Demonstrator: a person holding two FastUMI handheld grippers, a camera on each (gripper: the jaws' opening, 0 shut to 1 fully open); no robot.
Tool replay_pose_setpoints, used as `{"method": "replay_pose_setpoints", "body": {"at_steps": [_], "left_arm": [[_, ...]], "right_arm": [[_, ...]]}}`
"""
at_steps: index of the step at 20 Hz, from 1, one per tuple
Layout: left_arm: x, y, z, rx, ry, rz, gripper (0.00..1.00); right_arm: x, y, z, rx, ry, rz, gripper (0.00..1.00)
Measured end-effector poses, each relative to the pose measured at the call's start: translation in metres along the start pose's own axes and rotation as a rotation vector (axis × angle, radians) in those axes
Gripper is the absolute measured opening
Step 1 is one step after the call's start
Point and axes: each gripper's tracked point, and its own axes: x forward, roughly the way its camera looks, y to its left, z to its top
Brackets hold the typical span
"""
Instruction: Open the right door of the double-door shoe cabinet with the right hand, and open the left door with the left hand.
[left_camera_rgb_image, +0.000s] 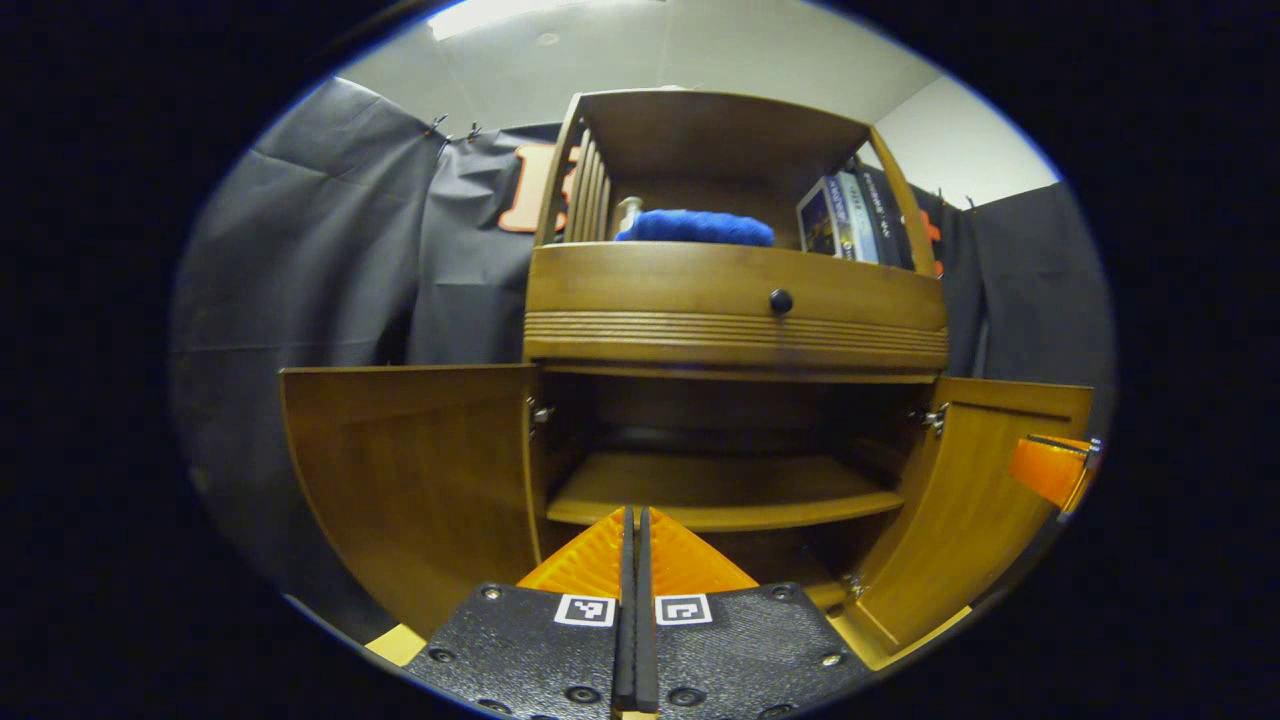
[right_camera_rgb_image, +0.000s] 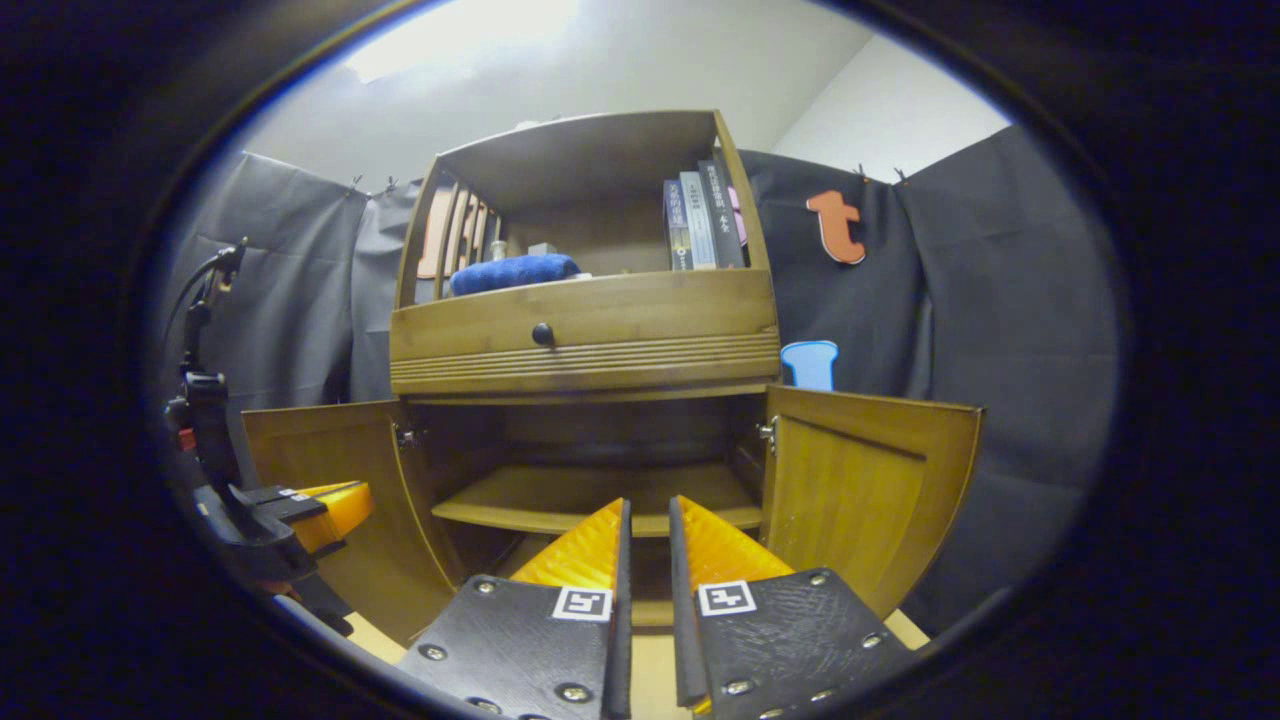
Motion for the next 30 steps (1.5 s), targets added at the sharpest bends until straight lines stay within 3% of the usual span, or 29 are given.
{"method": "replay_pose_setpoints", "body": {"at_steps": [1, 3, 8, 9, 10, 11, 15, 30], "left_arm": [[0.003, -0.007, 0.005, -0.003, -0.017, -0.016, 0.01], [0.004, -0.027, 0.014, -0.018, -0.042, -0.063, 0.28], [0.005, -0.063, 0.020, -0.048, -0.062, -0.143, 0.96], [0.005, -0.067, 0.021, -0.049, -0.065, -0.155, 0.96], [0.005, -0.072, 0.022, -0.046, -0.066, -0.167, 0.96], [0.006, -0.076, 0.023, -0.041, -0.067, -0.175, 0.99], [0.007, -0.086, 0.024, -0.044, -0.068, -0.210, 0.96], [0.010, -0.093, 0.021, -0.062, -0.062, -0.272, 0.96]], "right_arm": [[-0.003, -0.003, 0.004, -0.004, -0.008, -0.009, 0.17], [-0.009, -0.009, 0.014, -0.009, -0.033, -0.024, 0.17], [-0.027, -0.024, 0.030, -0.003, -0.082, -0.065, 1.00], [-0.030, -0.026, 0.033, -0.006, -0.091, -0.080, 0.96], [-0.034, -0.030, 0.034, -0.013, -0.095, -0.094, 1.00], [-0.038, -0.034, 0.037, -0.022, -0.097, -0.107, 1.00], [-0.043, -0.041, 0.039, -0.034, -0.097, -0.139, 0.96], [-0.059, -0.048, 0.039, -0.039, -0.103, -0.219, 1.00]]}}
